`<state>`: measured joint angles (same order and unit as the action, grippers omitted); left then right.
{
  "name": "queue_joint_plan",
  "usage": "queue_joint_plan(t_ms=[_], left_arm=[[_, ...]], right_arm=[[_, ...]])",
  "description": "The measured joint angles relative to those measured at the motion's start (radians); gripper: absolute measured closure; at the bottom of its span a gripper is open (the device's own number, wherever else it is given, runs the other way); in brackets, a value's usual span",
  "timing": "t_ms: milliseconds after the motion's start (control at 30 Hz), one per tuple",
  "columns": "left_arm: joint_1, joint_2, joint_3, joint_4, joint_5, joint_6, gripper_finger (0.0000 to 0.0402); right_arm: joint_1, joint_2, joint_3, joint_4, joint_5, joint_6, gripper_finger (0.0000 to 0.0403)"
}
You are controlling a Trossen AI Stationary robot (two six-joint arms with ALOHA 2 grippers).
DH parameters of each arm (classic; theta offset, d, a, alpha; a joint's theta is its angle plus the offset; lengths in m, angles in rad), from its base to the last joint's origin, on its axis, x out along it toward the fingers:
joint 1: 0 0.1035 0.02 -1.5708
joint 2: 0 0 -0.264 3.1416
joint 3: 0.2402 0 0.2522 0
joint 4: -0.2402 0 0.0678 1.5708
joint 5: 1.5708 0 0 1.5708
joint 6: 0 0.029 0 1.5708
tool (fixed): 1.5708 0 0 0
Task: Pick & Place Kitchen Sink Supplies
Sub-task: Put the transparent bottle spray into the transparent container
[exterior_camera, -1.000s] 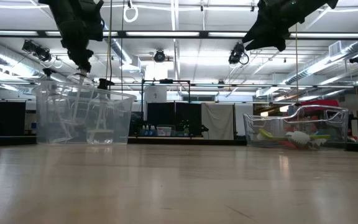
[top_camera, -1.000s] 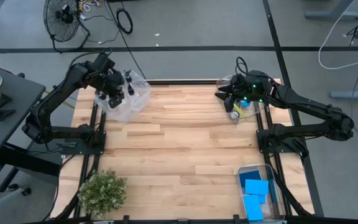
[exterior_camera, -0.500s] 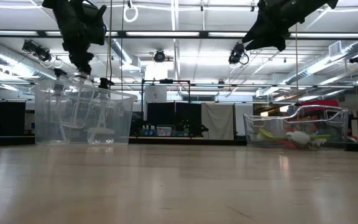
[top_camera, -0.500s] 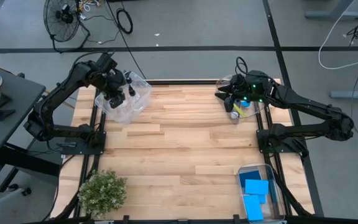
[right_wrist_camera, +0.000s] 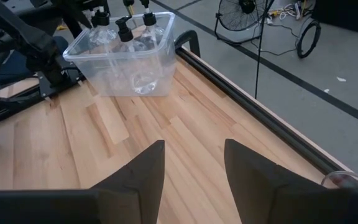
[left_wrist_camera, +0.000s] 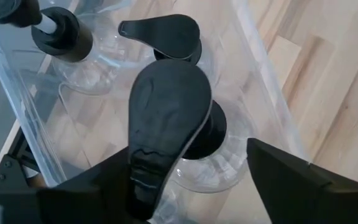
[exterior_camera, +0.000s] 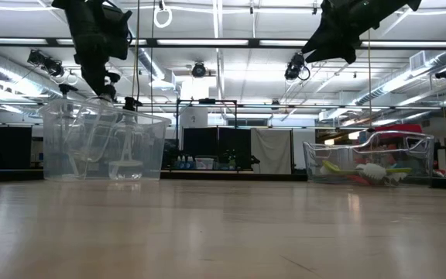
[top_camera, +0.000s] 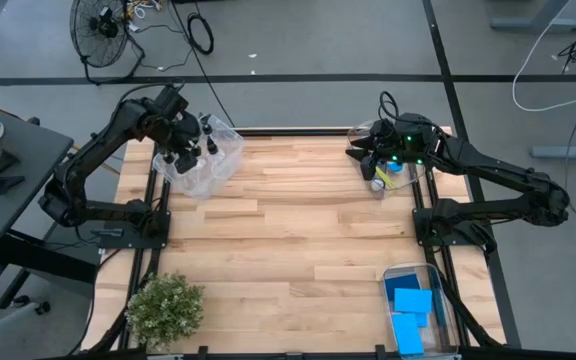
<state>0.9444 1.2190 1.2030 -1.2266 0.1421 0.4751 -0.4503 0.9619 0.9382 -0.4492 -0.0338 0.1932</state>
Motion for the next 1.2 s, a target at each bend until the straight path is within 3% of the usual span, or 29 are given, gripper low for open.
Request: queue_joint_plan(t_ms=[200, 500, 667, 1200], left_arm=[[0.0, -0.003, 0.051, -0.03, 0.031, 0.0, 0.0109], [0.002, -0.003, 0.136, -0.032, 0.045, -0.025, 0.0122], [0.019, -0.001, 0.139, -0.021, 0.152, -0.096, 0.0126], [0.05, 0.102, 0.139, -0.016, 0.175, -0.151, 0.0126]], right_arm=[[0.0, 0.0, 0.0, 0.0, 0.0, 0.0, 0.0237], [0.0, 0.0, 0.0, 0.0, 0.0, 0.0, 0.0237], [0.0, 0.0, 0.0, 0.0, 0.0, -0.002, 0.0237], [0.0, 0.0, 0.0, 0.0, -0.002, -0.015, 0.0237]])
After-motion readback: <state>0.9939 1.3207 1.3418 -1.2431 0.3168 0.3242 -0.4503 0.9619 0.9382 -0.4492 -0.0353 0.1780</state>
